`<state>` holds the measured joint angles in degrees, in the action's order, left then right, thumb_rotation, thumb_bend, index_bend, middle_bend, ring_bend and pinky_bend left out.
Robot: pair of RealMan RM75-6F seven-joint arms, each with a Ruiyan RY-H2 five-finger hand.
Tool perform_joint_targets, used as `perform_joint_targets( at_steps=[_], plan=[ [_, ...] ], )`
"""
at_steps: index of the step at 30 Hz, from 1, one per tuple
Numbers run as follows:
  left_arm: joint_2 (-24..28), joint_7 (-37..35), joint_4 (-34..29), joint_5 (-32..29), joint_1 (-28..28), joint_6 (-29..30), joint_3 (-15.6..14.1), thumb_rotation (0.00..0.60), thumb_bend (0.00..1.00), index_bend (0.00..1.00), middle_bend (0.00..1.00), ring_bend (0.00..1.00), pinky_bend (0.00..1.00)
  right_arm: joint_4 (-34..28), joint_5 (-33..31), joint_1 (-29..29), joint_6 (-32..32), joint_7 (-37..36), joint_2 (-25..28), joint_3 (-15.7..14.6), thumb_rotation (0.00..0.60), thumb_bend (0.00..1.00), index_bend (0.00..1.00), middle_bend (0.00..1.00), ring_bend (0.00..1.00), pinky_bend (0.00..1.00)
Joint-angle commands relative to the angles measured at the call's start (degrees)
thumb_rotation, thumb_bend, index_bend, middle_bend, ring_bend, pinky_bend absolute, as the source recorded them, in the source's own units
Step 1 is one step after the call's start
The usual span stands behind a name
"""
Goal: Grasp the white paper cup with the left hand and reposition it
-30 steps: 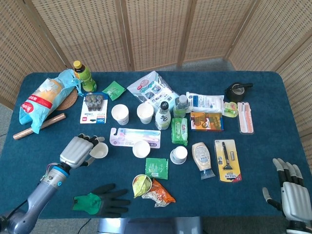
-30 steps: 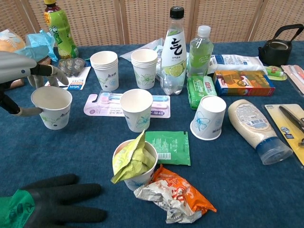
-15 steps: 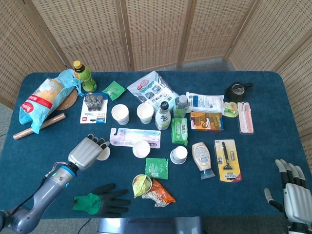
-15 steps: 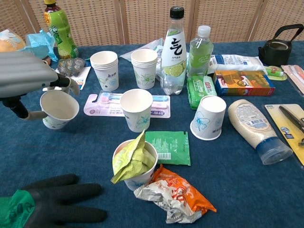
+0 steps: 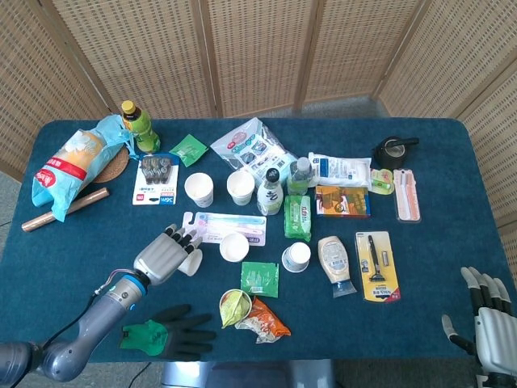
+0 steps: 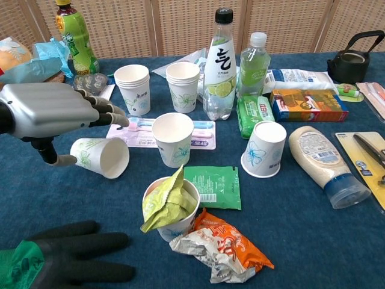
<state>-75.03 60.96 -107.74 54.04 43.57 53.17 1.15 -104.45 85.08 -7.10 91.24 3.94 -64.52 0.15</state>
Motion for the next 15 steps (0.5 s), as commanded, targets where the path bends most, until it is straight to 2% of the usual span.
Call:
perform_joint_targets(
  at_steps=[1,4,12,15],
  plan=[
    [0.01,-1.09,-1.03,-0.22,0.56,2.28,-0.16,0.6,0.39,0.0,0.0,0.0,0.05,0.0,0.07,0.07,-0.11,-0.13,0.03,0.03,0.6,0.39,0.0,0.02,0.0,0.0],
    [0.79,-5.37,-0.82,1.58,-0.31,2.81,-0.41,0.6,0.39,0.0,0.0,0.0,0.05,0.01,0.14,0.19,-0.29,-0.21,-0.05,0.11,0.6,0.39,0.0,0.02,0.0,0.0],
    [2.78,-31.26,4.78,15.05,-5.13,0.36,-1.57,0.6,0.39,0.0,0.0,0.0,0.07,-0.73,0.09,0.89,-1.36,0.74,-0.15,0.3,0.6,0.39,0.0,0.02,0.0,0.0],
    [3.03,-36.43,7.54,19.29,-6.31,0.76,-2.7,0.6,0.39,0.0,0.01,0.0,0.08,-1.42,0.18,1.22,-1.69,1.76,-0.24,0.39,0.6,0.39,0.0,0.02,0.0,0.0]
  ],
)
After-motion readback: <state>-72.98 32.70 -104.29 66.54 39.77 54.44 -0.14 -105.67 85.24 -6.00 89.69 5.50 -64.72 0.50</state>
